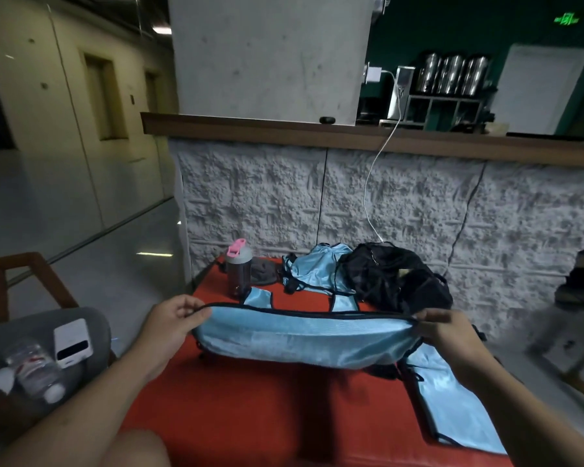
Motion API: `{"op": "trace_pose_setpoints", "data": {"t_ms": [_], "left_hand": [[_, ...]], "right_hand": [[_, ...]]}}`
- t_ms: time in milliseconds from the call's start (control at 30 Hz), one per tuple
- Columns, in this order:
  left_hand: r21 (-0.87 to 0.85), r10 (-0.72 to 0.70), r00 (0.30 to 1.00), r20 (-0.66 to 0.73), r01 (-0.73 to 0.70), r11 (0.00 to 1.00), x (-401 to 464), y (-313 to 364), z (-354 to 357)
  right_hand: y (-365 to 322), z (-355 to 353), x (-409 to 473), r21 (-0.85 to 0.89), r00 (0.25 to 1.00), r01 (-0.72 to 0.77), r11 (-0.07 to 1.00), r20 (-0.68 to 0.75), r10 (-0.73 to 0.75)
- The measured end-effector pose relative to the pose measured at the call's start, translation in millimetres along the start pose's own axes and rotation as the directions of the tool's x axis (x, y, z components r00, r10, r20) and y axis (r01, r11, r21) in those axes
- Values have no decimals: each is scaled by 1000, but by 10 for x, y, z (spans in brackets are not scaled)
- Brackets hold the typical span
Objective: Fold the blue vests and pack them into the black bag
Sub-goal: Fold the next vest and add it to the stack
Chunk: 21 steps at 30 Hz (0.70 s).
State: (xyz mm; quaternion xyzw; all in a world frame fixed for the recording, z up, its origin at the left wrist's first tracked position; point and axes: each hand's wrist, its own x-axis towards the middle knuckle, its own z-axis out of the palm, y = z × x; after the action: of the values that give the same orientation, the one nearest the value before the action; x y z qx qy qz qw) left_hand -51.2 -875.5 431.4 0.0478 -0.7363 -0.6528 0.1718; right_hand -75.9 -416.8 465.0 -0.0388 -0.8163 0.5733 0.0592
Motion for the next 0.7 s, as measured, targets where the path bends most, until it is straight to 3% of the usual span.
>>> {"op": "trace_pose_setpoints", "data": {"t_ms": [167, 400, 700], "left_hand": [[21, 27, 999, 34, -27, 999, -84, 181, -90], [-44, -39, 994, 103, 43, 998, -143, 168, -231], [6, -128, 991, 46, 128, 992, 124, -426, -1]], "right_hand": [[-86, -75, -22, 87, 1000, -9, 996, 6, 9], [-149, -124, -89, -10, 999, -15, 1000, 50, 15], [501, 263, 334, -43, 992, -110, 993, -58, 108]]}}
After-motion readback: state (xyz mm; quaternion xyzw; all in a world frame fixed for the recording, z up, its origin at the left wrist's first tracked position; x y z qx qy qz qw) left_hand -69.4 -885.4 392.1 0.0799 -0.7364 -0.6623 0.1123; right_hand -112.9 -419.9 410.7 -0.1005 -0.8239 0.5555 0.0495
